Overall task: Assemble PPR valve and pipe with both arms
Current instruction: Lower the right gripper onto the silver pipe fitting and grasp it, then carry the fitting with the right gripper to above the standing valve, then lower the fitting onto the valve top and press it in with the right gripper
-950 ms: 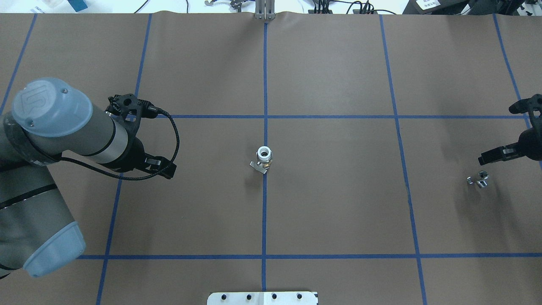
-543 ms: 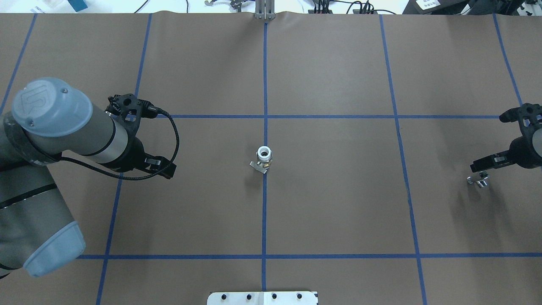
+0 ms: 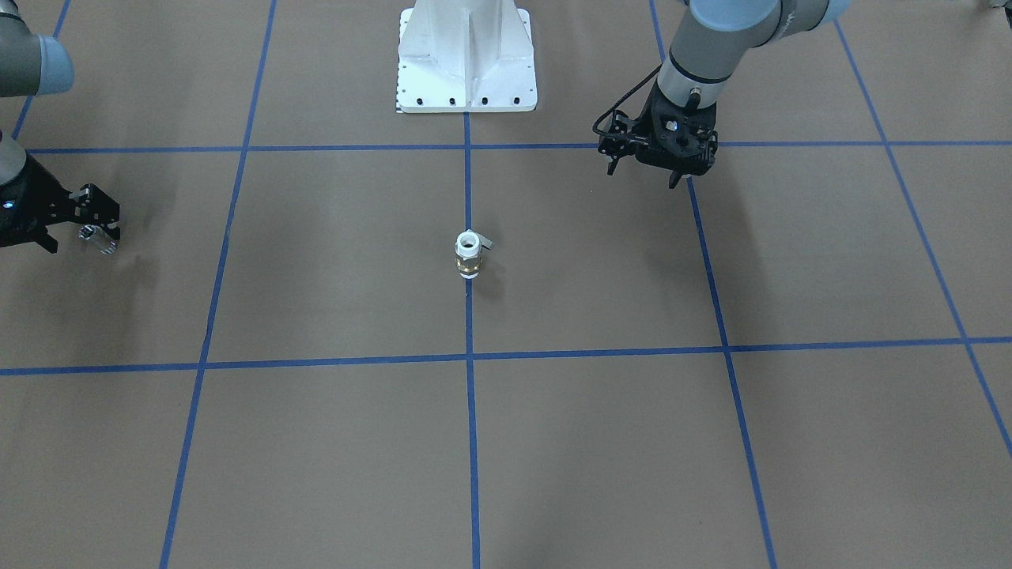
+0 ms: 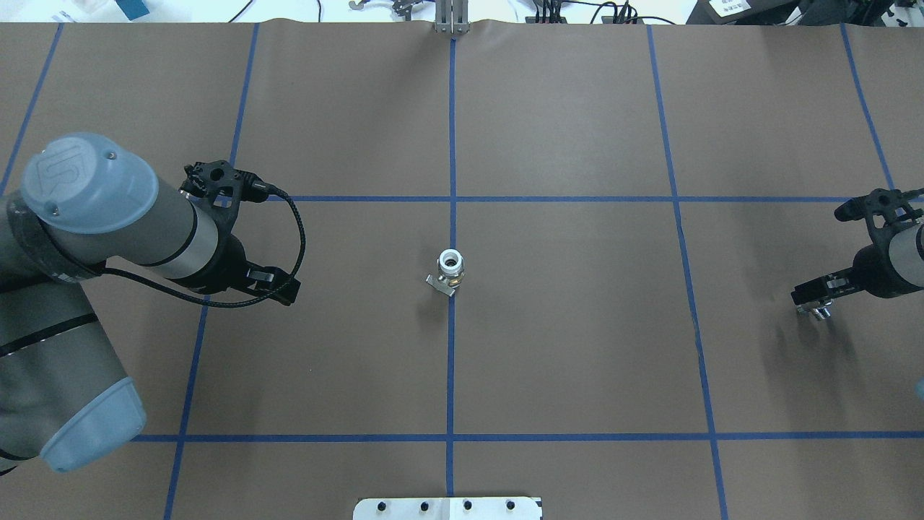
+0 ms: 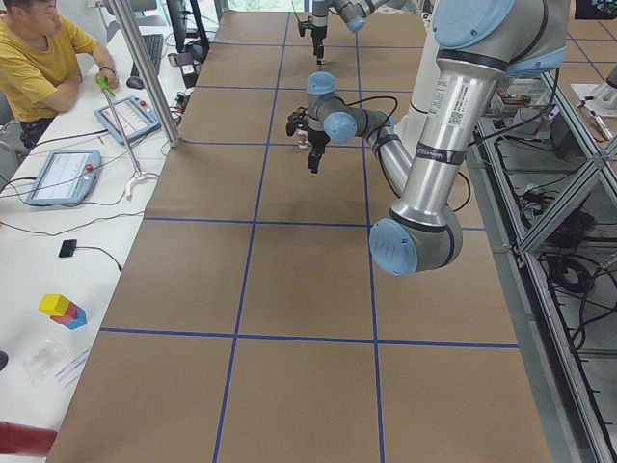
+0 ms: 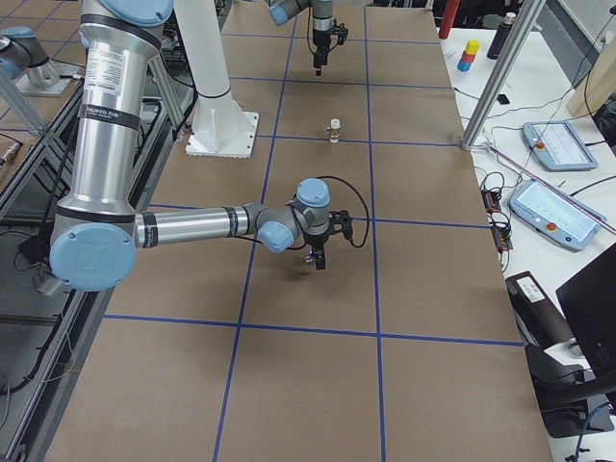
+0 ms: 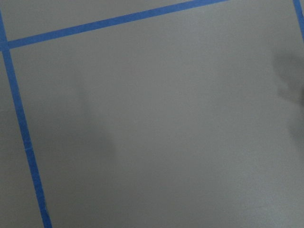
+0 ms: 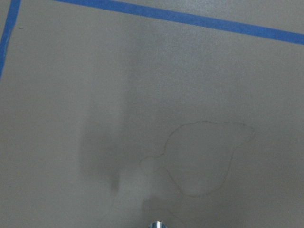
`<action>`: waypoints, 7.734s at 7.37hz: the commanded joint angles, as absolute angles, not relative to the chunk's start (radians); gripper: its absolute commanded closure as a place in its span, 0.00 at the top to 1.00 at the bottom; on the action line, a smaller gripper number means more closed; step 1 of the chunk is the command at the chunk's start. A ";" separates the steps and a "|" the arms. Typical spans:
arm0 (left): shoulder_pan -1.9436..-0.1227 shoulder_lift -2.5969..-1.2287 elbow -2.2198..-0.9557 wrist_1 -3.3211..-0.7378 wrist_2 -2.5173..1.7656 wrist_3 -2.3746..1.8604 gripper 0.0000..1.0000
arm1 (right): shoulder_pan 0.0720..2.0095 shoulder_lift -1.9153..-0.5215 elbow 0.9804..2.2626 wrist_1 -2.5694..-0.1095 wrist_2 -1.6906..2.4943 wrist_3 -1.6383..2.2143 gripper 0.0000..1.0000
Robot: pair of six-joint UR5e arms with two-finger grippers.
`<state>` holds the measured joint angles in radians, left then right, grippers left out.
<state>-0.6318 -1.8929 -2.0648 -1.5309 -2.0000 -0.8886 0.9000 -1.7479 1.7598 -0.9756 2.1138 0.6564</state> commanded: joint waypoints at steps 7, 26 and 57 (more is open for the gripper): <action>-0.632 -1.891 -2.065 -1.529 -2.000 -0.891 0.99 | 0.899 -1.727 1.805 -1.009 2.121 0.657 0.00; -0.805 -1.810 -2.097 -1.450 -2.092 -0.673 0.99 | 0.526 -0.632 1.589 -1.802 1.833 1.341 0.00; -0.805 -1.813 -2.074 -1.460 -2.091 -0.673 0.99 | 0.515 -0.693 1.574 -1.698 1.809 1.344 0.99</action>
